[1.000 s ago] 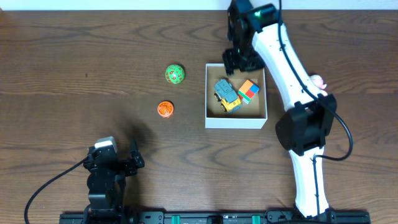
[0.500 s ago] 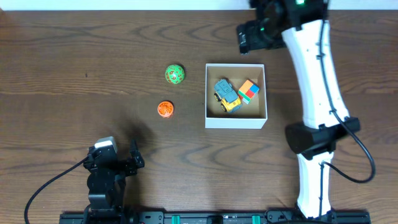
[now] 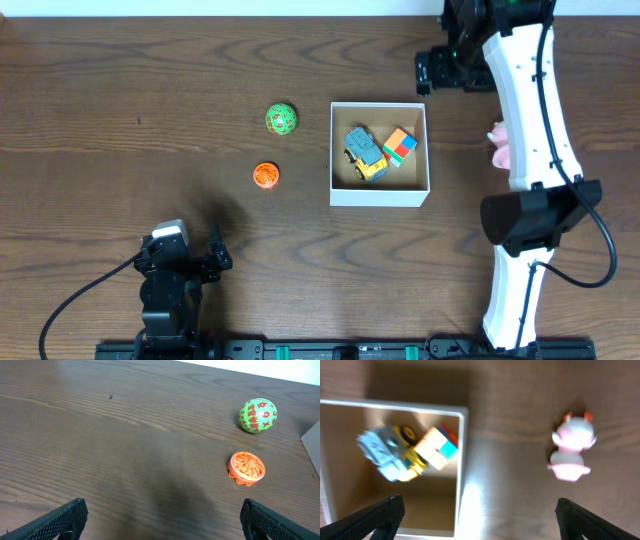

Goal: Pack container
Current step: 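Move the right gripper toward the pink-white figurine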

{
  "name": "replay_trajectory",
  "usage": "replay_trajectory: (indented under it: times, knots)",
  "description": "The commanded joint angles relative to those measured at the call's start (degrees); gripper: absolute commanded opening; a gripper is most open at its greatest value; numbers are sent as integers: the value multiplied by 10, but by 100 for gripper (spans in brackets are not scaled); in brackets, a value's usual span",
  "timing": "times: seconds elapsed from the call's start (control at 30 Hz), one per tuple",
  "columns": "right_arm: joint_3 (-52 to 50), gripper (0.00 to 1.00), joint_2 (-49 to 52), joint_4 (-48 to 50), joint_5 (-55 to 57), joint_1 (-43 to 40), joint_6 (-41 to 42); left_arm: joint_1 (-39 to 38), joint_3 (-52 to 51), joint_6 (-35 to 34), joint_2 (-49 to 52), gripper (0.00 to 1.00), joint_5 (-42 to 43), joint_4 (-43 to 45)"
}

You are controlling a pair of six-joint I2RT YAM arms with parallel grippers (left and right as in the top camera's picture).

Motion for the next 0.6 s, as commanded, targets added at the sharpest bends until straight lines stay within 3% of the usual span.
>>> replay_trajectory:
  times: [0.0, 0.3, 0.57]
  knots:
    - [-28, 99, -8, -2, -4, -27, -10, 2, -11, -3, 0, 98, -1, 0]
    - [-70, 99, -9, -2, -7, -123, -82, 2, -11, -3, 0, 98, -1, 0]
    - [-201, 99, -9, 1, -9, -155, -97, 2, -11, -3, 0, 98, 0, 0]
